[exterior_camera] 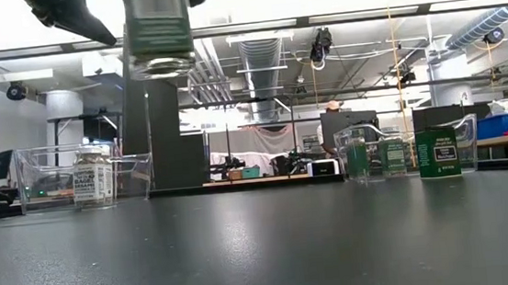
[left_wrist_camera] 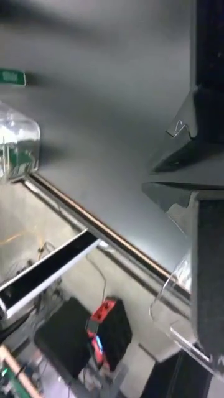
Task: Sort spices by type
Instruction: Put the green seasoning bottle into the top right transparent bin
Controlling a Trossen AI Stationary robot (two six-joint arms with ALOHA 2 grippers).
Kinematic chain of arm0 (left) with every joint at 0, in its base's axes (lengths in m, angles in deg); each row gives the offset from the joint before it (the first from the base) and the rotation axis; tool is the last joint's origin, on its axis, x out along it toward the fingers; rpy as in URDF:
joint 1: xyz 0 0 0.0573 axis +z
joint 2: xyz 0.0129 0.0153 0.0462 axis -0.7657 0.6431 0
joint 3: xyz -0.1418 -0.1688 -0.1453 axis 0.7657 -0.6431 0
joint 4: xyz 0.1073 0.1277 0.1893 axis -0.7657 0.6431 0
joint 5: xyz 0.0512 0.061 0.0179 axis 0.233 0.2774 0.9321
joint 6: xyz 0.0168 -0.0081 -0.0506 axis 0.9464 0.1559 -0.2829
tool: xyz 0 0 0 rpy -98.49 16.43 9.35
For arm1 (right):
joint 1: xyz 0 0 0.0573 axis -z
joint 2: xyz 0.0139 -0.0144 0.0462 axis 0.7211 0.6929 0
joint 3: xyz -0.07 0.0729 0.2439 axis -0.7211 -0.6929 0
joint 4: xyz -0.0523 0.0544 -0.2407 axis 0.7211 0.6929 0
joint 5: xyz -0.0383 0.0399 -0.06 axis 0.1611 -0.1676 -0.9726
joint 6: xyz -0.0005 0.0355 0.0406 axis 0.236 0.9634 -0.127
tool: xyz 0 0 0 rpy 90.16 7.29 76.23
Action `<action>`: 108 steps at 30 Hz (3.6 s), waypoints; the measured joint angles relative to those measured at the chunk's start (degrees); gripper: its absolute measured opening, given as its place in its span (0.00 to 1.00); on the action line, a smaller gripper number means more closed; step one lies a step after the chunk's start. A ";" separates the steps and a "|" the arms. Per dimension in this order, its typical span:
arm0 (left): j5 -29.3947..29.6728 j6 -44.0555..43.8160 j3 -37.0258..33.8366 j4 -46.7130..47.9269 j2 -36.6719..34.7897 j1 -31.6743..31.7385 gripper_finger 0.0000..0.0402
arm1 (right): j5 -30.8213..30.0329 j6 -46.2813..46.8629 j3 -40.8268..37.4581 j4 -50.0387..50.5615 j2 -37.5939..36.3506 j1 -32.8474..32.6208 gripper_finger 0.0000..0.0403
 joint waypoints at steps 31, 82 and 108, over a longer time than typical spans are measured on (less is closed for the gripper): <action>5.81 -1.91 0.00 -2.05 5.07 0.06 0.04 | -69.11 39.83 -41.60 9.55 -46.55 28.65 0.48; 9.54 -4.42 0.00 -2.67 -2.78 0.11 0.04 | -53.06 44.45 -70.25 -10.12 -61.71 48.52 0.48; 10.62 -4.66 0.00 -2.69 -2.69 0.11 0.04 | -53.57 40.35 -69.81 -9.98 -55.84 52.61 0.59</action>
